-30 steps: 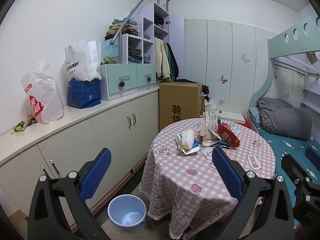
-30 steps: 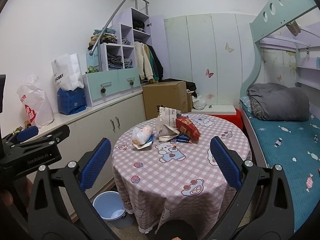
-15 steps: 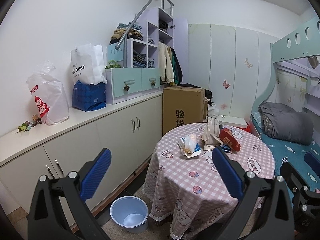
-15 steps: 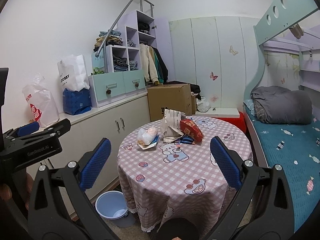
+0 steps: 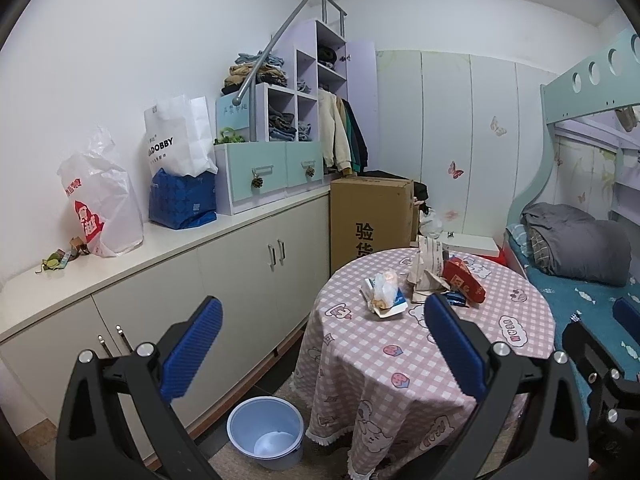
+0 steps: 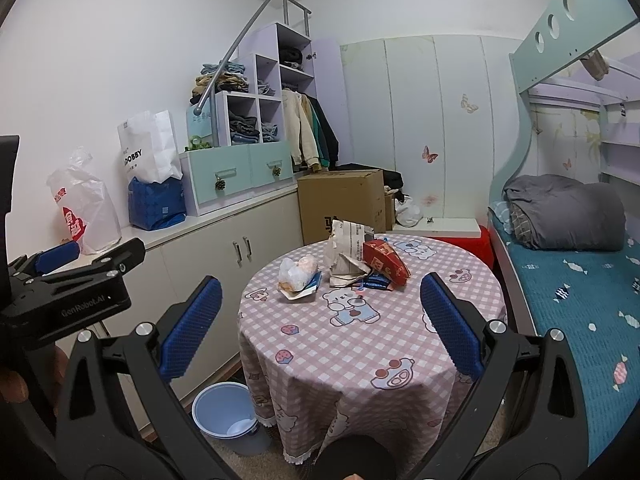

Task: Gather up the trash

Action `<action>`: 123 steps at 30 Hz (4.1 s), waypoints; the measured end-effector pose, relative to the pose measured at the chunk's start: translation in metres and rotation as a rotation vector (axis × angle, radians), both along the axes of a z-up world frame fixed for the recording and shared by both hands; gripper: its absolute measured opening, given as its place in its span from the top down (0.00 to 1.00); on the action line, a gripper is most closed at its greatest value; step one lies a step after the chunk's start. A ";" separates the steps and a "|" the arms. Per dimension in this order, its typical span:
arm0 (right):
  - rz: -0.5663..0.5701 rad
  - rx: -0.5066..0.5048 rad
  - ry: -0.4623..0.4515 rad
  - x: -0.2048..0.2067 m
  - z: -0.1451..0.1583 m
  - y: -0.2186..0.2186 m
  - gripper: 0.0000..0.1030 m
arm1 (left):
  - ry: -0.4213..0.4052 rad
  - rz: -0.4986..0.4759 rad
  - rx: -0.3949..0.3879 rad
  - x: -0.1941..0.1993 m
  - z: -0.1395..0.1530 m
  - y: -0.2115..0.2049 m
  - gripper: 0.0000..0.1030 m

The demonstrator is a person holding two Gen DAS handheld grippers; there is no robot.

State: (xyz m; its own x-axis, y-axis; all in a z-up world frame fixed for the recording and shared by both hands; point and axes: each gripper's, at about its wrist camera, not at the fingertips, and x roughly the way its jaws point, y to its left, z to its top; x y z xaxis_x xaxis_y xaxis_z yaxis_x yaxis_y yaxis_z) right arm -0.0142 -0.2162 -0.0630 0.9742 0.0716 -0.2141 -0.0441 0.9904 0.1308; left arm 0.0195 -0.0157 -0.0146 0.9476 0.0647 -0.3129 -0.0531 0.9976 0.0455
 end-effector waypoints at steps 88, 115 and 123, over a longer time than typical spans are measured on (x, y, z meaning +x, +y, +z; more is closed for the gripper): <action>-0.178 -0.003 0.326 0.246 -0.098 -0.081 0.06 | 0.373 -0.278 0.012 0.272 -0.116 -0.058 0.20; -0.126 -0.084 0.352 0.322 -0.097 -0.101 0.88 | 0.310 -0.440 -0.150 0.308 -0.097 -0.051 0.95; -0.009 -0.050 0.213 0.267 -0.041 -0.060 0.88 | 0.214 -0.358 -0.213 0.263 -0.067 0.000 0.95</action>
